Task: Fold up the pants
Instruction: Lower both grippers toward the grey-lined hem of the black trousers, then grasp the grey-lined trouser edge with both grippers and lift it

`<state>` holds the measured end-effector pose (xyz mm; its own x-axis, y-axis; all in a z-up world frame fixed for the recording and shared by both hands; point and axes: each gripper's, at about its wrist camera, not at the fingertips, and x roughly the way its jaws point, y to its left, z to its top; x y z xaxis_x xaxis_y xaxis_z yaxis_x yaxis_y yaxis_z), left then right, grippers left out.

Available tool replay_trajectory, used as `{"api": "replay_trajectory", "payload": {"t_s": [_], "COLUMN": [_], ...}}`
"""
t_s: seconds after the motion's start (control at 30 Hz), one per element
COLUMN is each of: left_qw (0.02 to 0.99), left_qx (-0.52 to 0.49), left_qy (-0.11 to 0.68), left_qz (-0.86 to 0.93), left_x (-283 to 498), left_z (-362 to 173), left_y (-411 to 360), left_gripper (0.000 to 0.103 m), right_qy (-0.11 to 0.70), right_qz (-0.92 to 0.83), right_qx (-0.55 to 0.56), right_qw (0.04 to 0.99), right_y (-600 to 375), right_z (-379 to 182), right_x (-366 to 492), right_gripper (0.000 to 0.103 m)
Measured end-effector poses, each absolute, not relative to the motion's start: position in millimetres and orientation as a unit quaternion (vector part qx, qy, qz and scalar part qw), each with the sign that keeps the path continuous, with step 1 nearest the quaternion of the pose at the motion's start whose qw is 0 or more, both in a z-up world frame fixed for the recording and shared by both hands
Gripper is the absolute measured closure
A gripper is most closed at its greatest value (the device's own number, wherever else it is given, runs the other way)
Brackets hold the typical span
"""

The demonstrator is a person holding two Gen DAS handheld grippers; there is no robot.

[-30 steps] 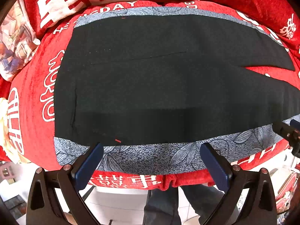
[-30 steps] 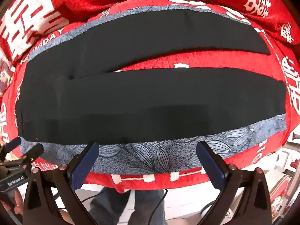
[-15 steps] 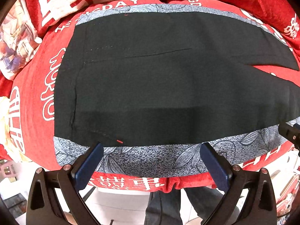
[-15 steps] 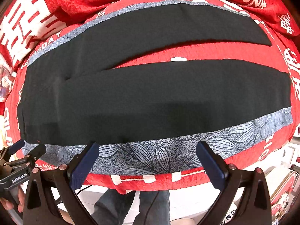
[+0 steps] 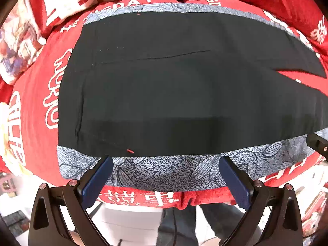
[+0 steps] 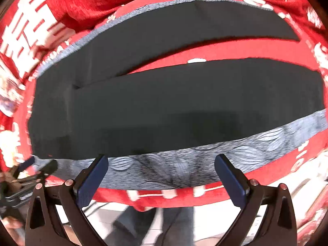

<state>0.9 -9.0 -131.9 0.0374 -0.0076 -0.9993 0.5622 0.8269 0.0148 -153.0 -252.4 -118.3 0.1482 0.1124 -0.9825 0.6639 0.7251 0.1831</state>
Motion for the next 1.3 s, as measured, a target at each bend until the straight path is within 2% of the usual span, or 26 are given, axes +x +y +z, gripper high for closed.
{"api": "replay_trajectory", "payload": {"t_s": [0.13,0.2,0.23,0.27,0.4,0.57,0.7,0.83,0.93,1.0,1.03,1.07,1.1,1.13,1.17,1.3], "left_qw": [0.691,0.687,0.686,0.684,0.661,0.648,0.649,0.651,0.658,0.666,0.667,0.667,0.660,0.655,0.653,0.668], "left_qx": [0.103,0.043,0.021,-0.002,-0.088,-0.145,-0.152,-0.114,-0.092,-0.071,-0.064,-0.066,-0.080,-0.093,-0.100,-0.078], "left_qy": [0.677,0.686,0.688,0.692,0.715,0.719,0.712,0.721,0.720,0.716,0.716,0.715,0.718,0.720,0.720,0.700], "left_qz": [-0.233,-0.236,-0.234,-0.231,-0.211,-0.205,-0.219,-0.211,-0.201,-0.197,-0.196,-0.197,-0.204,-0.210,-0.212,-0.241], "left_x": [8.5,13.5,14.5,15.3,19.9,32.1,39.3,38.0,36.8,37.4,38.7,41.0,44.4,44.5,46.1,49.1], "left_z": [-127.6,-130.2,-132.0,-134.7,-161.1,-186.7,-183.5,-190.1,-187.5,-183.4,-181.7,-180.5,-180.1,-179.2,-176.0,-142.8], "left_y": [29.8,57.5,69.0,81.6,126.3,136.6,124.5,121.8,122.2,117.6,118.2,118.1,120.5,120.8,119.8,105.2], "left_gripper": [0.000,0.000,0.000,0.000,0.000,0.000,0.000,0.000,0.010,0.035,0.042,0.062,0.077,0.079,0.079,0.082], "right_qy": [0.569,0.557,0.555,0.552,0.536,0.487,0.462,0.460,0.462,0.452,0.441,0.433,0.420,0.411,0.405,0.410], "right_qz": [-0.112,-0.088,-0.079,-0.064,-0.046,-0.041,-0.023,-0.024,-0.017,-0.018,-0.021,-0.023,-0.029,-0.035,-0.038,-0.036], "right_qx": [0.428,0.461,0.477,0.505,0.579,0.635,0.636,0.637,0.649,0.662,0.671,0.677,0.688,0.696,0.700,0.669], "right_qw": [0.693,0.686,0.677,0.660,0.613,0.598,0.618,0.618,0.604,0.598,0.595,0.594,0.591,0.588,0.587,0.618], "right_y": [-259.3,-258.9,-258.4,-257.7,-252.3,-252.5,-257.1,-258.5,-251.5,-249.5,-250.5,-252.0,-255.2,-258.2,-260.5,-269.9], "right_z": [-124.9,-132.8,-139.6,-152.3,-193.5,-219.3,-206.6,-205.8,-214.1,-216.4,-216.1,-215.9,-214.2,-212.4,-209.9,-175.5], "right_x": [-172.6,-186.3,-192.9,-203.3,-230.3,-237.6,-228.8,-219.9,-224.1,-224.3,-223.3,-224.2,-221.5,-221.0,-220.6,-205.5], "right_gripper": [0.001,0.009,0.020,0.025,0.025,0.025,0.025,0.025,0.025,0.027,0.036,0.052,0.061,0.078,0.088,0.092]}}
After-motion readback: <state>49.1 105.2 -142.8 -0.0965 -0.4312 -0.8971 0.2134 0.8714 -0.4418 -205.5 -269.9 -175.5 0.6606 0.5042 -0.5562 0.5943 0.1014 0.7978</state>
